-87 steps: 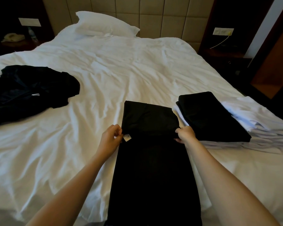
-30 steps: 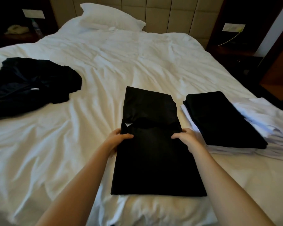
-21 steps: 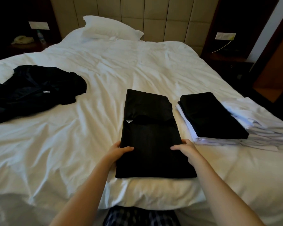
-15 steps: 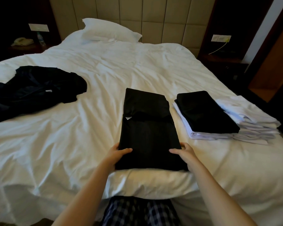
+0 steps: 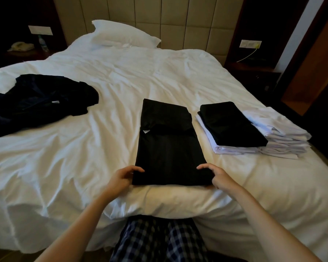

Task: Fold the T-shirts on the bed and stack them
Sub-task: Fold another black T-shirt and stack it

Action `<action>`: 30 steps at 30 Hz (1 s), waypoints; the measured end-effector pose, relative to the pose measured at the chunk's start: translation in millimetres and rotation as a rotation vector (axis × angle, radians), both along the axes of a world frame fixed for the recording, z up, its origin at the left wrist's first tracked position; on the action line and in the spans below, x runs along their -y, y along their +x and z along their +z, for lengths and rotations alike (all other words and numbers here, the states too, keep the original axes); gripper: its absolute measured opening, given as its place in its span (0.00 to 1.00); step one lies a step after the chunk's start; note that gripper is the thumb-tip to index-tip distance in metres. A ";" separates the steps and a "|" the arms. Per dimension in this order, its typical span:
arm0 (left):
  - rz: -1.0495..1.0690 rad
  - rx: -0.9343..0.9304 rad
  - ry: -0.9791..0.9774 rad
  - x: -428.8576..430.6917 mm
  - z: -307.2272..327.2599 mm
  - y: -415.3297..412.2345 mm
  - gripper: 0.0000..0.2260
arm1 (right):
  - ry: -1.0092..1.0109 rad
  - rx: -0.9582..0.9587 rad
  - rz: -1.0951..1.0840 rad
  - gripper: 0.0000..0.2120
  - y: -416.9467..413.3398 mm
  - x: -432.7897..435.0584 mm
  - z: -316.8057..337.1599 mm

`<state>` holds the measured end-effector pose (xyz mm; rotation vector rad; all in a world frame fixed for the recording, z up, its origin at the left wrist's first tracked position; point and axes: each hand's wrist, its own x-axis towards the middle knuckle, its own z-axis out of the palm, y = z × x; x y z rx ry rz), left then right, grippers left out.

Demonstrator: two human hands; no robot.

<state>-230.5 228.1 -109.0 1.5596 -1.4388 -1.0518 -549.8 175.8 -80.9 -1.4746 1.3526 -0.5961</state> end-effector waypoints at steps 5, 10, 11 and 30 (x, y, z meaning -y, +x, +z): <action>-0.121 0.499 -0.189 6.0 -1.8 4.5 0.33 | -0.282 -0.269 0.073 0.33 -6.6 3.0 -1.9; 0.010 0.613 -0.318 16.0 -1.6 -4.0 0.25 | -0.422 -0.344 0.104 0.31 -3.7 8.7 -1.9; 0.020 0.608 -0.310 17.4 -0.8 -4.4 0.26 | -0.411 -0.354 0.121 0.32 -3.9 11.3 -1.1; 0.313 0.336 0.032 69.6 22.5 -22.6 0.18 | -0.258 0.000 -0.354 0.10 34.4 54.7 -8.2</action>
